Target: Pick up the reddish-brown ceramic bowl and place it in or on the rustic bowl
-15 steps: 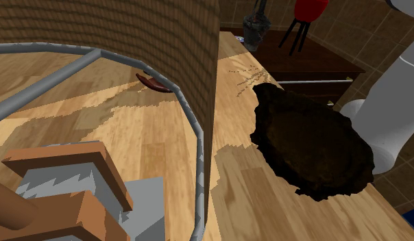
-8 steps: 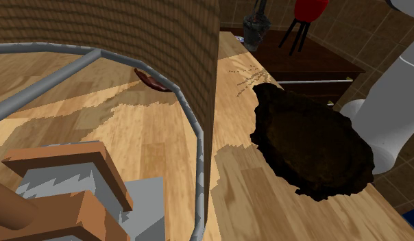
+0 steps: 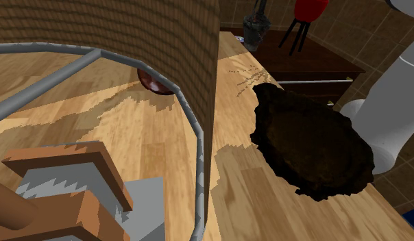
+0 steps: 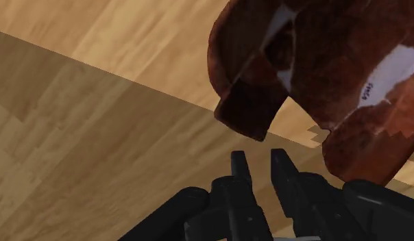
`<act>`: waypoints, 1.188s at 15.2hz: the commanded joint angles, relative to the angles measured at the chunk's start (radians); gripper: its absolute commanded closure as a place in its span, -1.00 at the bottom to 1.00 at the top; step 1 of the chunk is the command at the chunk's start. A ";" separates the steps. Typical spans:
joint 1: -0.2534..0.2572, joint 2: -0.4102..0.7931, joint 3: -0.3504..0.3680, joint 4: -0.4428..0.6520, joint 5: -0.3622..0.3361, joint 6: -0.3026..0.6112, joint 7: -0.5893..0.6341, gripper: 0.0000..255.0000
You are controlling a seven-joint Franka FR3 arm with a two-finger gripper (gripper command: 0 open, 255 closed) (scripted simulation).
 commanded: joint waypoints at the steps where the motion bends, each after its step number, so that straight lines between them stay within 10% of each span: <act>1: 0.001 0.003 0.001 0.031 0.000 -0.029 -0.003 1.00; 4: 0.001 0.004 0.001 0.044 0.000 -0.041 -0.005 1.00; 5: 0.001 0.004 0.001 0.044 0.000 -0.041 -0.005 -1.00; 9: 0.003 -0.188 -0.030 -0.241 0.307 0.277 -0.107 -1.00; 18: 0.011 -0.143 -0.023 -0.295 0.297 0.378 -0.099 -1.00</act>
